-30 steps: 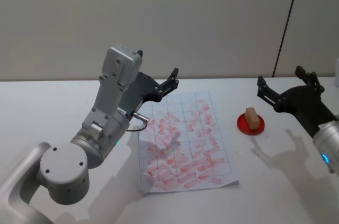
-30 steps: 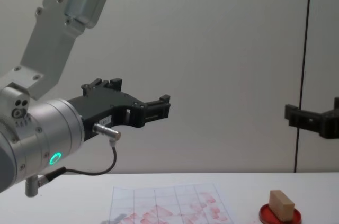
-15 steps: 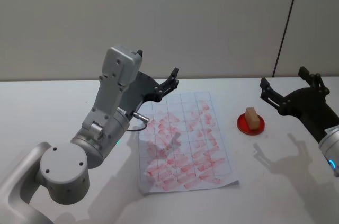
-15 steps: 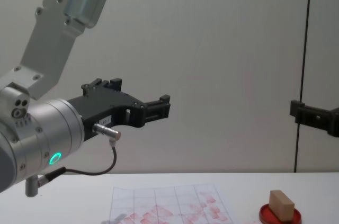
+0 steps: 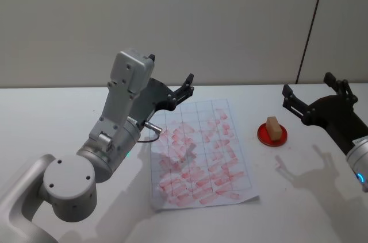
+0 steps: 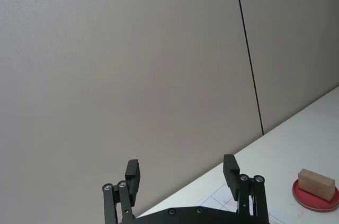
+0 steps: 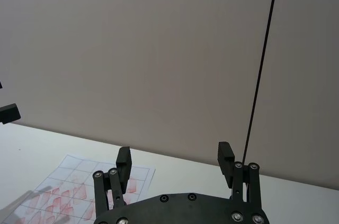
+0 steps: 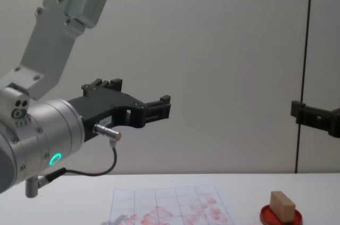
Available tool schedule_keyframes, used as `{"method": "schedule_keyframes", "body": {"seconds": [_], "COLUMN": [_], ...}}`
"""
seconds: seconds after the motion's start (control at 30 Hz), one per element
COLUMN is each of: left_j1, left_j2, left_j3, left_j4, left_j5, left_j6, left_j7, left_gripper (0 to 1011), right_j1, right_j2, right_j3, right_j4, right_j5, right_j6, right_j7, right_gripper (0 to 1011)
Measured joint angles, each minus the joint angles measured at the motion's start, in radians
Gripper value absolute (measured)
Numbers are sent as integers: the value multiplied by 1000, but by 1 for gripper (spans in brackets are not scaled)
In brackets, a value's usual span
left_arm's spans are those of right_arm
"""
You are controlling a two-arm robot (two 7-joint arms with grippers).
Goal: Use the one hand to pick up the stamp and affix it onto the A4 paper.
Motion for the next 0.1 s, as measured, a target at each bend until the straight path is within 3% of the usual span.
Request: {"method": "schedule_keyframes", "body": {"seconds": [0.1], "left_j1": [0], "left_j2": [0], "left_j3": [0], "left_j4": [0], "left_j5": [0], "left_j6": [0], "left_j7": [0], "left_gripper": [1001], "right_j1": [0], "right_j2": [0], "right_j3": [0], "right_j4": [0], "right_j5": [0], "right_j6": [0], "right_j7": [0], "right_gripper": [1001]}}
